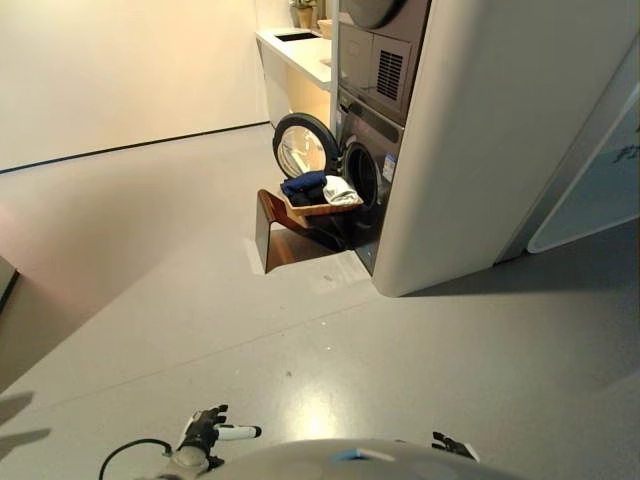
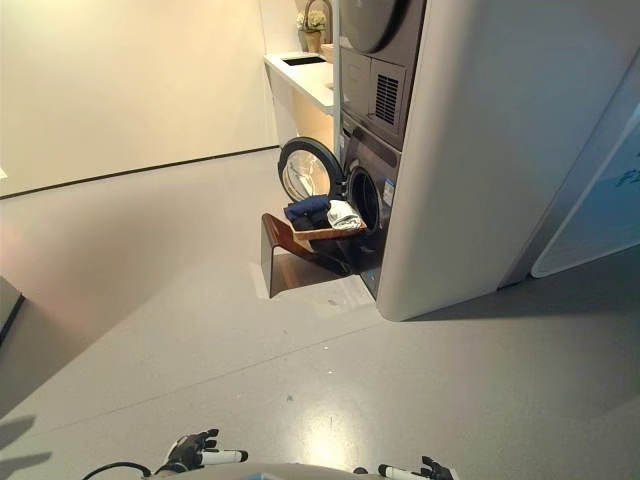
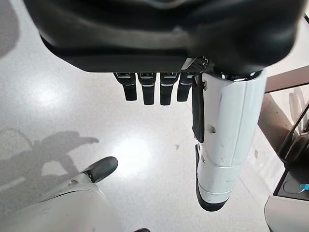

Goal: Pick up the clothes and place them into the washing machine

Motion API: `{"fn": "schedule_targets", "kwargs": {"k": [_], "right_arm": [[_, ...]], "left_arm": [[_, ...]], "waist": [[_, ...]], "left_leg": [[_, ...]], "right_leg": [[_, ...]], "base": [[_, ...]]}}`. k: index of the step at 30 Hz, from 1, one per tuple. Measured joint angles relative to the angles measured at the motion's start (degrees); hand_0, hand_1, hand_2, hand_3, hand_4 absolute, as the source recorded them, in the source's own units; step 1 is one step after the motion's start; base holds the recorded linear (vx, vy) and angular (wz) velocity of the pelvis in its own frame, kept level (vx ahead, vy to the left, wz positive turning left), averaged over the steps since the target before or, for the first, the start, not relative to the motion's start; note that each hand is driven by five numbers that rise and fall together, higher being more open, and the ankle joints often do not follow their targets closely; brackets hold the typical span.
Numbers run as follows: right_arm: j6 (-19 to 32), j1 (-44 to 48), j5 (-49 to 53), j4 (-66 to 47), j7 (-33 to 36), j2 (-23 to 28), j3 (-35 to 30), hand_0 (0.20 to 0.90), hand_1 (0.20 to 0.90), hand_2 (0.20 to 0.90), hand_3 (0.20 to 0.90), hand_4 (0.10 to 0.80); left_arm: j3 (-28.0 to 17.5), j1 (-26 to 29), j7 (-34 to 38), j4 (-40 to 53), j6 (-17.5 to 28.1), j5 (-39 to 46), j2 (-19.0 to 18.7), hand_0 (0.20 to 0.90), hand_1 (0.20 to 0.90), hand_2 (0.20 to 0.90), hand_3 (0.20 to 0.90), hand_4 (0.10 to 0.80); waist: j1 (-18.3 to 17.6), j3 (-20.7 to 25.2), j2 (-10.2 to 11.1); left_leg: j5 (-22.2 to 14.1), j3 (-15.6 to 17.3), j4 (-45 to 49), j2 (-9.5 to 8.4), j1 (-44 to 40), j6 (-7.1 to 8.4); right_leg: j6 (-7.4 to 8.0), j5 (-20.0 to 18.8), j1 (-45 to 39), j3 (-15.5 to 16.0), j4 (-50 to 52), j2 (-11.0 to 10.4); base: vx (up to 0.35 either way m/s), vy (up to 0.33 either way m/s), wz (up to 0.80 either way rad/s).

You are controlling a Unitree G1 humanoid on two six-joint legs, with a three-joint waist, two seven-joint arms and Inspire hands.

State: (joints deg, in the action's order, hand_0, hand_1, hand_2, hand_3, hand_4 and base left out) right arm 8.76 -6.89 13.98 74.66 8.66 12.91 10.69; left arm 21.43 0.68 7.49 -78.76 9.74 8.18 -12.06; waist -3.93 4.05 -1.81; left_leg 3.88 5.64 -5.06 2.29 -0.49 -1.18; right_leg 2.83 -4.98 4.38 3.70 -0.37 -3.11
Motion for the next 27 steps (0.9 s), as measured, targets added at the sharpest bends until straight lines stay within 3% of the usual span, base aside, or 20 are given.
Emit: {"fn": "schedule_targets", "kwargs": {"k": [23,27], "right_arm": [[0.0,0.0,0.0,0.0,0.0,0.0,0.0,0.900,0.900,0.900,0.900,0.800],[-0.6,1.2,-5.7,0.5,-1.4,1.2,2.9,0.900,0.900,0.900,0.900,0.800]], "left_arm": [[0.0,0.0,0.0,0.0,0.0,0.0,0.0,0.900,0.900,0.900,0.900,0.800],[0.0,-0.5,-5.6,0.1,-1.2,-3.1,0.1,0.900,0.900,0.900,0.900,0.800]], "waist": [[0.0,-0.2,0.2],[1.7,-1.1,0.8]], "left_leg": [[0.0,0.0,0.0,0.00,0.0,0.00],[-0.2,0.7,0.0,0.50,-1.9,0.24]], "right_leg": [[0.00,0.0,0.0,0.0,-0.1,0.0],[0.32,-0.2,-3.4,1.9,-3.0,-0.4]], "base": [[0.002,0.002,0.00],[-0.002,0.001,-0.04]]}}
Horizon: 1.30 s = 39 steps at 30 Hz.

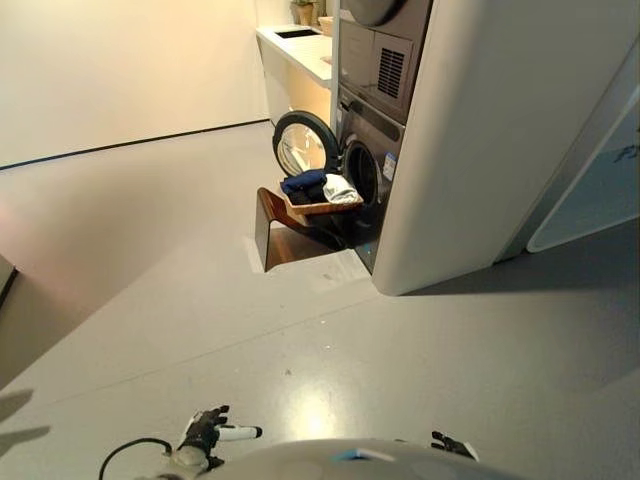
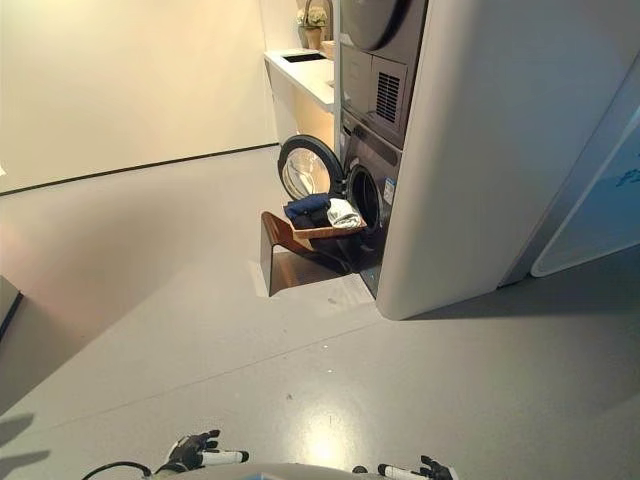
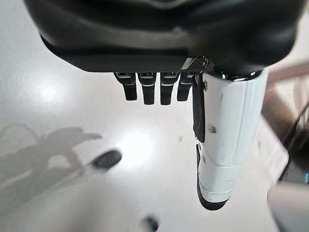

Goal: Pick up the clothes and place them into the washing machine

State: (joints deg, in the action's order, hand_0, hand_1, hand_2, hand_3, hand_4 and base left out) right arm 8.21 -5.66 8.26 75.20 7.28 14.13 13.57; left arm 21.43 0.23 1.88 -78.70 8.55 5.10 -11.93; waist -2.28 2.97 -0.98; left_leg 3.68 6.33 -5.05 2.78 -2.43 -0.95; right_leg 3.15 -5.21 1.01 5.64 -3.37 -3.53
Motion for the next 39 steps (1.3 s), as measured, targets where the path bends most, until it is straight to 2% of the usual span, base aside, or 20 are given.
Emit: {"fn": "schedule_targets", "kwargs": {"k": [7,17,21,23,25,26,28,30,32,33,34,35,36,37,38,39], "right_arm": [[-0.8,1.2,-1.2,0.8,0.0,0.1,1.6,0.900,0.900,0.900,0.900,0.800],[-0.8,1.7,-2.1,1.1,0.1,0.1,1.5,0.900,0.900,0.900,0.900,0.800],[-0.8,4.3,-2.2,2.6,0.1,0.3,1.4,0.900,0.900,0.900,0.900,0.800],[-0.7,5.1,-2.1,2.9,0.1,0.3,0.4,0.900,0.900,0.900,0.900,0.800],[-0.6,5.9,-2.2,3.0,0.2,0.4,0.3,0.900,0.900,0.900,0.900,0.800],[-0.6,6.7,-2.2,3.1,0.2,0.4,0.3,0.900,0.900,0.900,0.900,0.800],[-0.6,7.6,-2.2,3.0,0.2,0.3,-0.1,0.900,0.900,0.900,0.900,0.800],[-0.7,7.8,-2.4,3.1,0.2,0.2,-0.6,0.900,0.900,0.900,0.900,0.800],[-0.8,8.3,-3.3,3.2,0.2,0.4,-2.1,0.900,0.900,0.900,0.900,0.800],[-0.9,8.7,-3.7,3.2,0.4,0.5,-3.3,0.900,0.900,0.900,0.900,0.800],[-0.9,9.2,-3.8,3.2,0.4,0.5,-4.2,0.900,0.900,0.900,0.900,0.800],[-0.8,8.3,-3.9,3.1,0.5,0.1,-4.6,0.900,0.900,0.900,0.900,0.800],[-0.9,7.9,-4.5,3.5,0.4,-0.9,-4.5,0.900,0.900,0.900,0.900,0.800],[-0.8,7.8,-4.5,4.3,0.4,0.3,-3.8,0.900,0.900,0.900,0.900,0.800],[-0.9,6.8,-4.7,4.2,0.4,0.7,-2.8,0.900,0.900,0.900,0.900,0.800],[-0.9,4.9,-5.6,4.4,0.5,1.0,-2.8,0.900,0.900,0.900,0.900,0.800]], "left_arm": [[0.0,-0.1,-0.6,0.0,0.0,-0.7,-0.3,0.900,0.900,0.900,0.900,0.800],[-0.1,-0.1,-0.6,0.0,-0.7,-0.6,-0.4,0.900,0.900,0.900,0.900,0.800],[-0.1,0.9,-0.6,-0.1,-0.8,-0.6,-0.6,0.900,0.900,0.900,0.900,0.800],[-0.1,1.4,-0.6,0.0,-0.9,-0.6,-1.0,0.900,0.900,0.900,0.900,0.800],[0.0,2.7,-0.6,-0.1,-1.0,-0.4,-1.6,0.900,0.900,0.900,0.900,0.800],[0.0,3.2,-0.7,0.0,-0.9,-0.1,-1.8,0.900,0.900,0.900,0.900,0.800],[0.1,3.4,-0.5,0.0,-1.0,0.4,-2.1,0.900,0.900,0.900,0.900,0.800],[0.0,3.4,-0.5,0.0,-0.9,0.4,-2.3,0.900,0.900,0.900,0.900,0.800],[0.0,3.6,-0.4,-0.2,-1.1,0.3,-1.9,0.900,0.900,0.900,0.900,0.800],[0.0,4.1,-0.3,-0.3,-1.1,0.3,-1.4,0.900,0.900,0.900,0.900,0.800],[-0.1,4.4,-0.2,-0.3,-1.0,0.3,-1.2,0.900,0.900,0.900,0.900,0.800],[-0.1,4.4,-0.2,-0.7,-0.8,0.3,-1.5,0.900,0.900,0.900,0.900,0.800],[-0.5,4.8,0.1,-1.6,-1.0,0.3,-2.0,0.900,0.900,0.900,0.900,0.800],[-1.0,5.6,0.1,-2.6,-1.1,0.2,-0.9,0.900,0.900,0.900,0.900,0.800],[-2.1,4.6,0.8,-2.8,-1.0,0.3,-0.2,0.900,0.900,0.900,0.900,0.800],[-2.1,4.0,0.9,-2.8,-0.5,0.3,0.2,0.900,0.900,0.900,0.900,0.800]], "waist": [[1.5,-0.2,0.5],[1.6,-0.5,0.5],[1.6,-2.5,0.9],[1.5,-3.8,1.6],[0.6,-5.5,3.0],[0.7,-6.5,3.4],[0.2,-7.3,3.2],[-0.2,-7.5,3.2],[-0.3,-8.0,2.5],[-0.6,-8.7,1.2],[-0.9,-8.8,1.0],[-2.8,-8.4,1.7],[-3.5,-8.2,3.8],[-4.3,-8.6,2.3],[-4.8,-7.1,1.7],[-4.8,-5.1,1.0]], "left_leg": [[0.0,0.1,0.0,0.34,-0.2,0.13],[-0.1,0.3,0.0,0.16,-0.2,0.33],[-0.2,1.4,0.0,-0.69,-0.1,0.09],[-0.4,1.3,0.3,-1.83,-0.5,-0.53],[-1.7,0.9,4.4,-3.69,0.2,-2.01],[-3.8,0.7,7.1,-3.71,1.5,-2.43],[-4.9,-0.1,8.2,-4.59,1.9,-3.06],[-4.7,-1.0,7.4,-4.57,2.0,-3.29],[-4.8,-1.7,5.6,-3.19,2.1,-3.52],[-4.8,-2.0,4.4,-1.67,2.2,-3.51],[-4.7,-2.5,3.5,-0.91,2.4,-3.26],[-5.2,-4.4,2.0,-0.95,2.2,-1.88],[-4.5,-4.3,4.3,-2.67,1.6,-1.04],[-8.7,-5.2,11.2,-0.93,1.4,0.60],[-9.2,-6.4,10.1,0.25,0.3,1.23],[-8.4,-7.0,7.6,1.25,-1.5,2.41]], "right_leg": [[-0.03,0.0,-0.6,0.3,0.0,0.3],[-0.08,0.1,-0.4,0.3,0.3,0.1],[-0.13,1.7,3.0,0.0,6.3,-1.0],[0.47,4.4,5.5,0.1,11.8,-2.4],[1.55,7.5,7.4,-0.1,17.3,-4.8],[2.10,8.0,8.0,-0.4,19.4,-5.5],[2.67,9.7,8.3,-0.3,21.4,-6.7],[2.60,9.9,8.2,1.2,20.3,-6.6],[3.00,9.6,9.3,1.7,17.9,-6.0],[4.94,8.4,9.5,2.9,12.9,-5.9],[6.13,7.5,9.0,3.1,9.8,-5.3],[6.78,7.4,7.7,2.7,5.2,-6.1],[8.10,5.4,6.0,2.8,1.8,-8.7],[8.04,1.6,4.2,1.0,2.6,-6.5],[6.39,2.0,2.9,-2.9,3.1,-3.8],[4.25,2.2,3.0,-4.3,3.9,-2.5]], "base": [[0.007,0.005,0.06],[0.013,0.043,-0.01],[0.112,0.152,-0.15],[0.128,0.108,0.01],[0.141,0.063,0.11],[0.318,-0.020,0.12],[0.436,-0.103,0.17],[0.366,-0.138,0.20],[0.452,-0.165,0.09],[0.437,-0.178,0.16],[0.303,-0.126,0.36],[0.609,-0.295,0.63],[0.464,-0.259,0.56],[0.465,-0.260,0.52],[0.280,-0.187,0.36],[0.323,-0.287,0.37]]}}
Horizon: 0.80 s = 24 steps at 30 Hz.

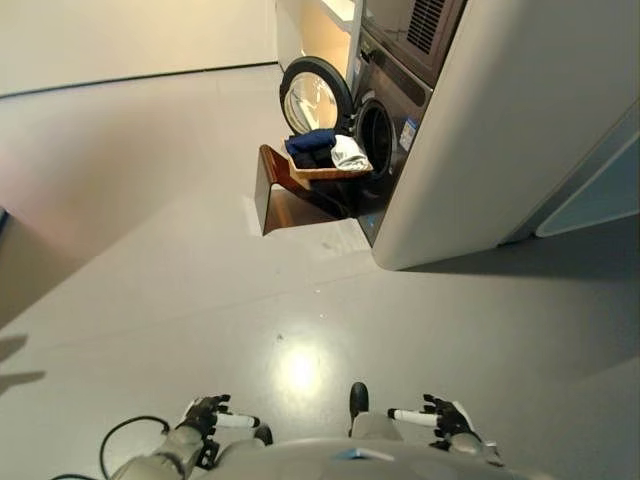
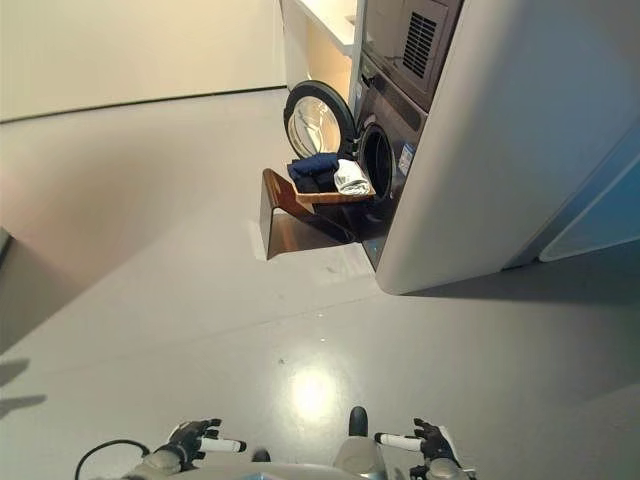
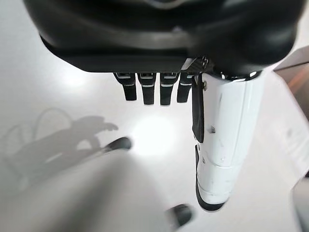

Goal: Pick up the clothes and place them into the washing machine

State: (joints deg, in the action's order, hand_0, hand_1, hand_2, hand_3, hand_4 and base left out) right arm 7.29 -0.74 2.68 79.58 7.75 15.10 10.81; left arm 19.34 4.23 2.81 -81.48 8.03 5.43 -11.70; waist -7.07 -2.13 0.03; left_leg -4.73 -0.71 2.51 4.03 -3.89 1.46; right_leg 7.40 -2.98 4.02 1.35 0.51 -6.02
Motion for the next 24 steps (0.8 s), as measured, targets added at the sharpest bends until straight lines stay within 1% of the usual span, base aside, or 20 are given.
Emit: {"fn": "schedule_targets", "kwargs": {"k": [1,2,3,4,5,6,7,8,9,10,11,12,13,14,16,18,19,21,22,24], "right_arm": [[-0.2,-0.7,0.0,0.4,0.0,0.0,-0.1,0.900,0.900,0.900,0.900,0.800],[-0.9,-0.6,0.0,0.6,0.0,-0.2,-0.4,0.900,0.900,0.900,0.900,0.800],[-1.1,-0.9,0.0,0.7,0.0,-0.7,-0.1,0.900,0.900,0.900,0.900,0.800],[-1.1,-0.9,-0.1,0.9,-0.1,-0.5,0.4,0.900,0.900,0.900,0.900,0.800],[-1.4,-0.6,0.0,0.8,-0.1,-1.0,0.5,0.900,0.900,0.900,0.900,0.800],[-1.5,-0.8,0.0,0.8,-0.2,-1.7,0.5,0.900,0.900,0.900,0.900,0.800],[-1.4,-1.2,0.0,1.0,0.0,-1.8,1.1,0.900,0.900,0.900,0.900,0.800],[-1.3,-0.3,0.0,0.9,0.1,-0.9,1.6,0.900,0.900,0.900,0.900,0.800],[-1.1,0.4,0.0,0.5,0.5,-0.1,3.3,0.900,0.900,0.900,0.900,0.800],[-0.9,0.9,0.0,-0.4,1.0,0.0,3.4,0.900,0.900,0.900,0.900,0.800],[-1.2,1.1,0.1,0.1,1.1,-0.2,3.5,0.900,0.900,0.900,0.900,0.800],[-1.3,1.2,0.1,0.3,1.1,-0.4,3.6,0.900,0.900,0.900,0.900,0.800],[-1.2,1.4,0.1,0.3,1.0,-0.3,4.1,0.900,0.900,0.900,0.900,0.800],[-1.1,1.5,0.1,0.1,1.2,-0.3,4.9,0.900,0.900,0.900,0.900,0.800],[-1.0,1.9,0.1,-0.3,1.1,-0.3,6.3,0.900,0.900,0.900,0.900,0.800],[-1.1,2.8,0.2,0.0,1.3,0.0,6.8,0.900,0.900,0.900,0.900,0.800],[-1.1,2.8,0.2,0.1,1.3,0.1,6.7,0.900,0.900,0.900,0.900,0.800],[-1.1,2.4,0.1,1.1,1.3,0.1,6.8,0.900,0.900,0.900,0.900,0.800],[-1.1,2.4,0.1,1.2,1.3,0.1,6.8,0.900,0.900,0.900,0.900,0.800],[-1.1,3.5,0.0,1.4,1.3,0.1,6.7,0.900,0.900,0.900,0.900,0.800]], "left_arm": [[-0.1,-0.4,0.2,0.0,0.7,0.0,0.3,0.900,0.900,0.900,0.900,0.800],[-0.1,-0.6,0.5,-0.1,0.9,0.0,0.5,0.900,0.900,0.900,0.900,0.800],[0.0,-0.2,0.9,-0.4,0.7,0.1,0.3,0.900,0.900,0.900,0.900,0.800],[-0.1,-0.5,0.9,-0.7,0.6,0.1,0.6,0.900,0.900,0.900,0.900,0.800],[-0.7,0.4,0.9,-0.8,0.5,0.4,0.5,0.900,0.900,0.900,0.900,0.800],[-1.4,1.5,0.7,-0.7,0.5,1.9,0.2,0.900,0.900,0.900,0.900,0.800],[-1.2,2.7,0.8,-0.7,0.6,3.0,-0.1,0.900,0.900,0.900,0.900,0.800],[-1.4,2.9,1.1,-0.2,0.6,3.2,-0.1,0.900,0.900,0.900,0.900,0.800],[-1.2,2.7,1.5,-0.2,0.6,3.3,0.1,0.900,0.900,0.900,0.900,0.800],[-1.1,2.6,1.6,-0.4,0.7,3.2,0.4,0.900,0.900,0.900,0.900,0.800],[-1.4,2.9,1.5,-0.3,1.2,3.5,0.8,0.900,0.900,0.900,0.900,0.800],[-1.6,3.2,1.6,-0.1,1.3,3.7,0.9,0.900,0.900,0.900,0.900,0.800],[-2.0,4.0,1.7,0.2,1.1,4.0,1.0,0.900,0.900,0.900,0.900,0.800],[-2.4,4.1,2.1,0.3,1.1,4.1,1.2,0.900,0.900,0.900,0.900,0.800],[-2.4,3.9,2.7,0.1,1.1,4.0,1.3,0.900,0.900,0.900,0.900,0.800],[-2.7,4.1,2.8,-0.3,1.0,4.0,1.7,0.900,0.900,0.900,0.900,0.800],[-3.1,4.8,2.5,-0.1,0.8,4.4,1.8,0.900,0.900,0.900,0.900,0.800],[-2.8,4.1,2.8,-0.1,0.9,4.0,1.3,0.900,0.900,0.900,0.900,0.800],[-2.8,3.0,3.0,-0.2,1.0,3.5,1.1,0.900,0.900,0.900,0.900,0.800],[-3.0,1.1,2.8,-1.2,-0.2,2.8,1.1,0.900,0.900,0.900,0.900,0.800]], "waist": [[0.3,1.3,-0.3],[0.4,1.7,-1.0],[0.1,1.8,-0.5],[0.5,2.2,-1.0],[0.7,1.0,0.5],[1.6,0.1,3.1],[2.8,0.2,4.7],[3.8,0.2,4.7],[4.5,0.2,4.0],[4.6,-0.1,3.6],[4.9,-0.4,3.8],[4.9,-0.6,4.1],[5.2,-1.5,4.0],[5.6,-1.7,3.3],[6.8,-2.0,2.6],[7.5,-3.1,0.2],[8.2,-4.6,-0.2],[9.9,-3.8,-0.8],[10.5,-3.2,-1.0],[11.0,-2.3,-1.3]], "left_leg": [[0.9,0.0,-2.8,1.11,-1.2,1.15],[1.5,-0.4,-1.6,2.71,-0.9,2.21],[0.2,-1.0,1.4,3.40,1.2,3.82],[0.9,-1.2,2.3,4.24,1.2,4.40],[-0.5,-2.8,10.9,4.29,5.7,5.73],[3.0,-3.4,16.2,2.92,8.4,8.29],[4.7,-3.7,20.8,2.10,10.1,9.04],[5.2,-3.9,28.3,1.86,11.4,8.18],[6.2,-2.6,34.9,2.27,12.7,7.58],[6.8,-2.6,37.3,2.23,14.0,7.20],[5.7,-1.3,37.8,2.15,16.0,6.37],[5.3,0.8,36.0,2.07,16.4,5.51],[5.3,3.2,33.4,2.01,17.3,5.01],[5.5,5.0,29.2,2.27,17.4,4.77],[6.5,7.0,9.6,2.01,14.7,5.70],[9.3,6.5,-7.8,2.86,13.7,7.33],[11.0,6.6,-7.7,3.09,14.5,7.36],[11.8,6.9,-7.7,3.15,13.8,7.64],[11.8,7.0,-7.8,3.19,13.2,7.57],[12.5,7.1,-7.8,2.68,11.8,6.33]], "right_leg": [[-2.14,-1.3,0.5,0.9,1.0,1.0],[-3.83,0.1,0.6,1.6,2.8,3.0],[-4.90,-0.2,0.7,1.7,3.4,3.7],[-5.74,0.5,0.3,2.8,3.5,5.1],[-7.02,2.5,1.0,2.8,5.4,5.2],[-7.76,2.9,-0.1,2.7,5.0,4.5],[-9.16,2.1,-0.4,2.4,4.5,3.5],[-9.55,2.2,-0.9,2.7,4.0,3.6],[-10.62,2.0,-2.2,3.2,3.2,4.3],[-10.89,2.1,-3.2,3.3,2.5,4.7],[-11.24,2.4,-4.2,3.0,1.2,4.6],[-11.61,2.2,-4.5,2.8,0.5,4.4],[-12.42,1.4,-5.1,2.7,0.1,4.3],[-12.57,1.3,-5.5,3.0,-0.8,4.7],[-12.21,1.7,-5.6,2.0,-2.4,5.3],[-12.02,0.8,-7.1,0.6,-5.6,8.0],[-12.66,0.0,-8.0,-0.3,-5.3,8.8],[-12.35,0.7,-9.5,-2.0,-5.6,9.4],[-11.84,1.5,-9.7,-3.7,-5.5,9.4],[-10.79,2.4,-10.4,-5.4,-5.3,9.0]], "base": [[0.318,-0.289,0.25],[0.385,-0.409,0.26],[0.293,-0.312,0.30],[0.377,-0.394,0.43],[0.176,-0.176,0.49],[0.183,-0.167,0.36],[0.200,-0.156,-0.07],[0.275,-0.173,-0.50],[0.370,-0.134,-0.38],[0.269,-0.063,-0.08],[0.327,-0.053,0.21],[0.353,0.034,0.21],[0.513,0.084,0.14],[0.383,0.089,-0.05],[0.518,0.126,-0.17],[0.496,0.108,0.02],[0.313,0.066,0.03],[0.477,0.158,-0.45],[0.636,0.263,-0.89],[0.391,0.172,-0.77]]}}
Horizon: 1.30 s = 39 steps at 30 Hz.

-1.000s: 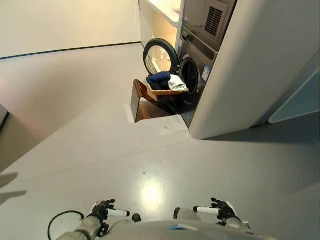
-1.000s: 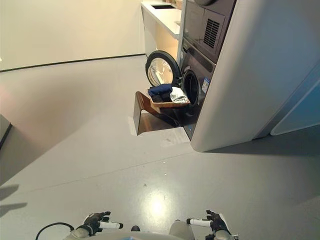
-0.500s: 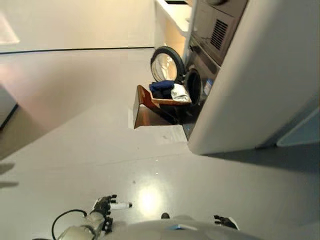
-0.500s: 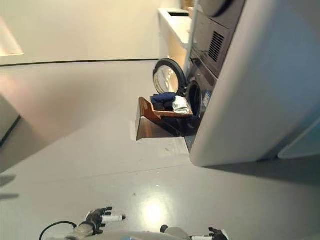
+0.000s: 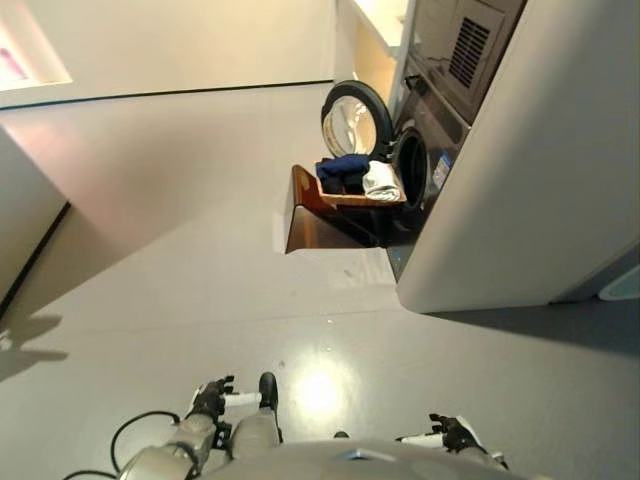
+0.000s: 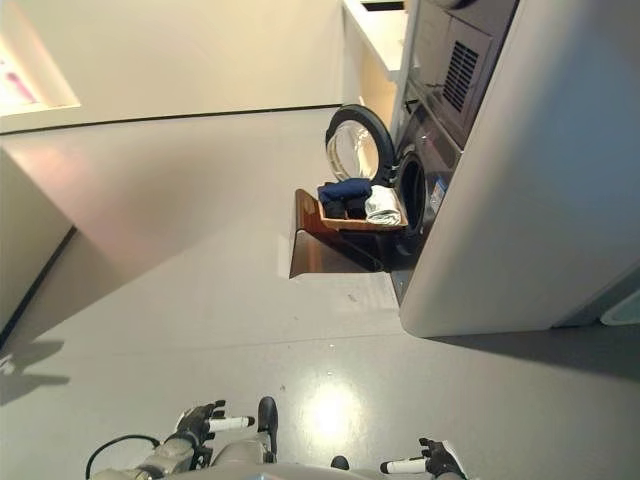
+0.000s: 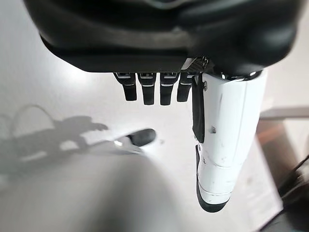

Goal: Pick up the clothes and place them into the washing machine

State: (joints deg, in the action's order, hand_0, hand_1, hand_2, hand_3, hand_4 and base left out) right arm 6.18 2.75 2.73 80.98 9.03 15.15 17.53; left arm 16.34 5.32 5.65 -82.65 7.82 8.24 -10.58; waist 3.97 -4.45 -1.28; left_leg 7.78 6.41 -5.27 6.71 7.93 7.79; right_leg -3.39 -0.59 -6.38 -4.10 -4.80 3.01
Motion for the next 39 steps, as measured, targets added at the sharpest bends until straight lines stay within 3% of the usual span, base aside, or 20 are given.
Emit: {"fn": "schedule_targets", "kwargs": {"k": [2,4,5,7,8,9,10,13,14,16,19,21,24,26,28,32,34,35,37,39], "right_arm": [[-0.1,-1.5,0.0,0.0,-0.2,0.3,-0.2,0.900,0.900,0.900,0.900,0.800],[-0.1,-2.5,0.0,1.7,-0.3,-0.1,-0.4,0.900,0.900,0.900,0.900,0.800],[0.0,-2.6,0.0,1.5,-0.3,-0.6,-0.6,0.900,0.900,0.900,0.900,0.800],[0.1,-2.4,1.3,-0.5,-0.2,-1.1,-3.3,0.900,0.900,0.900,0.900,0.800],[0.1,-2.5,1.3,-0.9,-0.2,-1.1,-3.8,0.900,0.900,0.900,0.900,0.800],[0.2,-2.1,1.3,-0.8,-0.1,-1.0,-4.6,0.900,0.900,0.900,0.900,0.800],[0.2,-1.8,1.8,-0.9,0.0,-0.5,-5.2,0.900,0.900,0.900,0.900,0.800],[0.3,-1.1,2.5,-0.3,0.0,-0.1,-6.5,0.900,0.900,0.900,0.900,0.800],[0.2,-1.1,2.4,-0.6,0.1,0.5,-6.7,0.900,0.900,0.900,0.900,0.800],[0.1,-0.8,2.4,-0.5,-0.2,0.3,-6.7,0.900,0.900,0.900,0.900,0.800],[-0.3,-2.1,2.2,-0.3,-0.4,-0.4,-6.8,0.900,0.900,0.900,0.900,0.800],[-1.2,-3.2,2.2,0.3,-0.5,-0.7,-6.8,0.900,0.900,0.900,0.900,0.800],[-2.0,-6.6,2.2,1.5,-0.6,-0.7,-6.9,0.900,0.900,0.900,0.900,0.800],[-2.3,-7.6,2.3,1.5,-0.6,-0.3,-7.0,0.900,0.900,0.900,0.900,0.800],[-2.3,-7.2,2.3,1.3,-0.8,-0.4,-7.0,0.900,0.900,0.900,0.900,0.800],[-0.5,-4.4,2.5,-2.3,-1.3,-0.3,-7.6,0.900,0.900,0.900,0.900,0.800],[0.6,-3.3,2.8,-2.8,-1.3,0.1,-7.3,0.900,0.900,0.900,0.900,0.800],[0.5,-2.5,3.9,-3.1,-1.3,0.4,-7.5,0.900,0.900,0.900,0.900,0.800],[0.3,-1.6,5.0,-3.0,-1.3,0.2,-6.6,0.900,0.900,0.900,0.900,0.800],[0.0,-1.5,5.3,-1.2,-1.3,-0.2,-5.7,0.900,0.900,0.900,0.900,0.800]], "left_arm": [[0.1,-1.2,0.0,-0.1,-0.3,0.4,0.2,0.900,0.900,0.900,0.900,0.800],[0.9,-2.4,-0.4,0.1,-0.4,-0.2,-0.5,0.900,0.900,0.900,0.900,0.800],[1.2,-2.5,-0.3,0.4,-0.4,-0.7,-1.6,0.900,0.900,0.900,0.900,0.800],[4.7,-2.2,-0.2,1.1,-0.4,-2.0,-3.4,0.900,0.900,0.900,0.900,0.800],[5.0,-1.5,-0.3,1.3,-0.6,-2.6,-3.8,0.900,0.900,0.900,0.900,0.800],[6.4,-0.9,-0.3,1.7,-0.8,-3.1,-4.0,0.900,0.900,0.900,0.900,0.800],[7.2,-0.5,-0.4,2.0,-0.9,-3.9,-3.8,0.900,0.900,0.900,0.900,0.800],[7.4,0.5,-0.4,2.8,-1.1,-4.3,-3.9,0.900,0.900,0.900,0.900,0.800],[7.3,0.9,-0.4,3.0,-1.0,-4.4,-3.8,0.900,0.900,0.900,0.900,0.800],[7.1,1.8,-0.5,2.8,-1.1,-5.4,-3.8,0.900,0.900,0.900,0.900,0.800],[7.3,2.5,-0.8,2.3,-1.0,-5.5,-2.7,0.900,0.900,0.900,0.900,0.800],[7.3,1.7,-0.9,2.3,-1.0,-5.5,-1.7,0.900,0.900,0.900,0.900,0.800],[7.3,-1.1,-1.5,2.8,-0.9,-6.3,-0.3,0.900,0.900,0.900,0.900,0.800],[7.6,-1.5,-1.8,2.1,-0.9,-6.4,0.7,0.900,0.900,0.900,0.900,0.800],[7.6,-1.6,-2.1,2.1,-0.6,-6.6,1.0,0.900,0.900,0.900,0.900,0.800],[7.2,-0.8,-2.4,1.6,0.1,-6.5,0.4,0.900,0.900,0.900,0.900,0.800],[7.1,-0.3,-2.0,1.6,0.2,-6.2,0.6,0.900,0.900,0.900,0.900,0.800],[6.1,-0.1,-2.0,2.1,0.2,-5.5,1.1,0.900,0.900,0.900,0.900,0.800],[6.1,0.2,-1.9,2.1,0.3,-5.2,1.2,0.900,0.900,0.900,0.900,0.800],[6.2,0.7,-2.0,2.8,0.6,-4.6,1.1,0.900,0.900,0.900,0.900,0.800]], "waist": [[0.0,1.6,-0.8],[0.1,3.0,0.6],[-0.7,3.4,1.8],[-2.8,2.9,2.5],[-3.4,3.0,2.6],[-3.7,2.3,2.8],[-4.4,2.2,2.2],[-5.5,1.2,0.7],[-6.2,0.9,0.5],[-6.9,-0.1,0.4],[-9.8,-1.6,1.9],[-10.1,-2.2,2.2],[-11.3,0.6,1.3],[-12.5,2.2,-0.6],[-12.2,3.0,-1.6],[-11.3,4.1,2.9],[-10.1,4.7,2.9],[-9.1,4.5,2.8],[-9.0,4.4,2.8],[-7.5,3.7,3.8]], "left_leg": [[0.5,-0.1,0.2,-0.65,-2.4,-1.74],[1.4,2.7,0.2,-2.92,-5.1,-9.05],[-0.3,3.2,0.0,-4.33,-5.9,-11.40],[-1.0,3.6,0.3,-5.86,-7.5,-13.13],[-2.5,3.3,0.3,-6.84,-8.5,-14.36],[-3.0,3.9,0.1,-7.90,-10.1,-15.20],[-5.3,3.6,0.1,-8.60,-12.1,-16.50],[-6.5,2.8,0.3,-9.07,-14.4,-16.41],[-5.7,2.5,0.3,-9.33,-14.5,-16.56],[-7.1,0.9,0.3,-10.10,-14.6,-16.41],[-8.8,-1.3,0.0,-11.91,-16.2,-16.93],[-10.3,-1.5,0.0,-12.87,-18.0,-16.88],[-13.5,-2.9,0.0,-12.09,-20.1,-14.99],[-15.3,-5.2,0.3,-9.00,-21.8,-12.46],[-15.4,-5.4,1.2,-6.04,-23.6,-9.14],[-17.1,-4.9,24.7,-5.70,-16.3,-3.27],[-16.0,-6.1,36.5,-5.48,-11.4,0.00],[-10.9,-8.6,45.5,-5.48,-7.9,4.51],[-7.8,-8.4,52.4,-5.11,-4.5,4.34],[-9.4,-5.9,50.0,-4.07,-1.1,1.06]], "right_leg": [[1.46,1.7,-1.1,-0.1,0.3,-0.2],[4.93,7.6,0.7,0.7,9.7,-3.2],[6.47,10.3,2.5,0.9,15.8,-4.4],[9.07,12.3,11.0,2.1,36.0,-6.6],[9.63,10.5,12.9,1.8,39.9,-7.6],[12.35,8.3,15.1,1.5,47.2,-9.0],[12.24,8.6,17.3,2.5,51.8,-9.7],[10.89,9.7,19.9,5.9,49.8,-9.9],[10.45,9.5,19.8,8.8,43.0,-10.5],[11.60,8.6,20.7,11.4,26.1,-9.6],[12.35,-1.4,21.2,11.4,5.9,-10.1],[12.48,-3.2,21.6,12.5,3.7,-11.3],[10.73,-4.8,22.4,12.2,9.8,-10.7],[6.30,-9.3,19.7,11.8,8.4,-7.7],[4.43,-8.2,16.5,11.8,6.5,-4.2],[2.55,-8.2,8.8,10.5,-0.4,-3.8],[0.46,-8.0,7.8,9.7,-0.3,-2.9],[-1.26,-7.6,6.2,9.0,-0.2,-2.0],[-3.07,-6.4,4.2,8.0,0.0,-2.1],[-3.78,-5.7,3.6,6.2,0.0,-2.4]], "base": [[0.388,0.214,-0.33],[0.380,0.283,-0.38],[0.300,0.254,-0.21],[0.259,0.259,0.09],[0.341,0.299,0.05],[0.372,0.186,0.05],[0.377,0.182,-0.02],[0.496,0.047,0.12],[0.509,-0.073,0.28],[0.507,-0.080,0.27],[0.404,-0.062,0.46],[0.398,-0.086,0.28],[0.412,-0.147,0.40],[0.363,-0.191,0.59],[0.310,-0.177,0.38],[0.253,-0.225,-0.18],[0.248,-0.192,-0.55],[0.251,-0.170,-0.54],[0.228,-0.104,-0.31],[0.251,-0.040,-0.17]]}}
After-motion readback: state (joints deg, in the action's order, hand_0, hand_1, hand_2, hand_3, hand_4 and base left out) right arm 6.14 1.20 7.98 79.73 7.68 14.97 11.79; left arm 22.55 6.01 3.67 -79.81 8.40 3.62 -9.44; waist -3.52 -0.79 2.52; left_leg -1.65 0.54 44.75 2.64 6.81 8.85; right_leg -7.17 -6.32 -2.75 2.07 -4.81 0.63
